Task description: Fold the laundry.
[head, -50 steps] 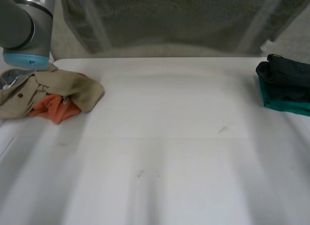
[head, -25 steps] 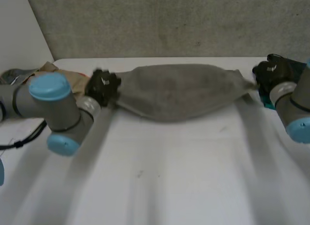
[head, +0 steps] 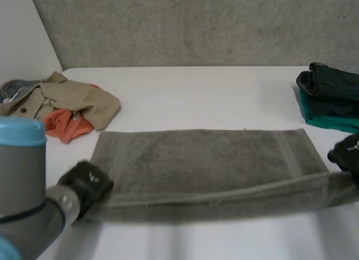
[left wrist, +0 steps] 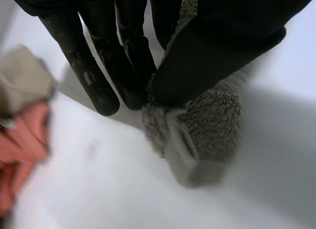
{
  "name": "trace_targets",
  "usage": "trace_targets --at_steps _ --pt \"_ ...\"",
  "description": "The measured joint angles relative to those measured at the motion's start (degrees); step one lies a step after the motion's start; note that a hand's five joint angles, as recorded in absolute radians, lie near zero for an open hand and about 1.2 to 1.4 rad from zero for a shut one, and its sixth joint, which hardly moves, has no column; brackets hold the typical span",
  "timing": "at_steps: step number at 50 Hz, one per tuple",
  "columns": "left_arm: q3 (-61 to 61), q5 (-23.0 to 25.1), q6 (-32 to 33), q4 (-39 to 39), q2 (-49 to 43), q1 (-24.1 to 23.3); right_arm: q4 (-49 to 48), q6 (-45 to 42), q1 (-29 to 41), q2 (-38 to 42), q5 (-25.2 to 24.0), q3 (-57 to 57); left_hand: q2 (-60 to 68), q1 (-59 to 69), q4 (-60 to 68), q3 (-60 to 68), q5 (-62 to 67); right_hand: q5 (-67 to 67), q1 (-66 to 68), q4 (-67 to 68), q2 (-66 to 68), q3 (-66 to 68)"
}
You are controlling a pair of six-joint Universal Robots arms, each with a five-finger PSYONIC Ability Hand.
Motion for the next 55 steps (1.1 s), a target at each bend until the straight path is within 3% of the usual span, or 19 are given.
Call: trace_targets --at_steps 8,15,22,30,32,35,36,40,47,55 --pt "11.13 2.57 -0.65 10.80 -9.61 0.29 -12.49 10.46 1.05 9.79 -2.29 -4.67 0.00 0.00 0.00 0.00 0.01 0.30 0.00 0.00 0.00 0.00" --pt "23.01 3.75 -1.87 15.63 -20.64 0.18 -21.62 14.77 3.06 20.75 0.79 -11.98 0.00 0.00 0.00 0.00 0.01 0.30 0.00 0.00 0.00 0.00" --pt "34.92 3.48 -1.87 15.92 -30.70 -0.17 -23.17 14.66 4.28 28.33 4.66 -19.95 0.00 0.00 0.00 0.00 0.01 0.31 0.00 0.00 0.00 0.00" --pt "43.91 3.45 -1.60 16.06 -37.16 -0.34 -23.01 14.35 5.85 35.30 5.53 -28.03 0.00 -0.05 0.00 0.00 0.01 0.31 -0.08 0.00 -0.11 -0.11" --pt "45.05 3.42 -1.59 16.28 -37.82 -0.38 -23.06 14.36 6.27 36.71 5.59 -29.74 -3.65 -3.14 -2.98 -2.82 -2.96 -11.32 -11.12 -11.96 -12.93 -11.76" --pt "46.34 3.27 -1.58 16.73 -38.40 -0.60 -23.17 14.46 6.80 38.11 5.85 -31.53 -35.66 -40.06 -36.15 -35.12 -35.47 -28.78 -26.85 -28.84 -29.14 -28.57" --pt "46.64 3.17 -1.59 16.97 -38.43 -0.71 -23.39 14.76 7.34 39.17 6.41 -33.15 -46.16 -48.85 -46.93 -45.56 -46.28 -48.95 -45.55 -49.17 -48.95 -48.66" --pt "46.73 2.80 -1.66 17.70 -38.12 -1.10 -23.89 15.66 7.92 39.47 7.46 -34.59 -55.94 -55.21 -56.81 -55.65 -55.85 -54.89 -50.77 -56.40 -55.30 -55.96" --pt "44.27 2.22 -2.06 18.64 -34.73 -2.44 -24.28 19.68 7.98 34.14 8.22 -33.33 -56.75 -55.21 -57.30 -56.10 -55.98 -54.89 -50.77 -57.02 -55.44 -56.36" --pt "37.13 2.32 -2.80 18.59 -26.16 -2.65 -19.78 23.78 5.13 24.20 2.47 -26.62 -56.75 -55.21 -57.30 -56.10 -55.98 -54.53 -50.43 -56.36 -54.88 -55.75"
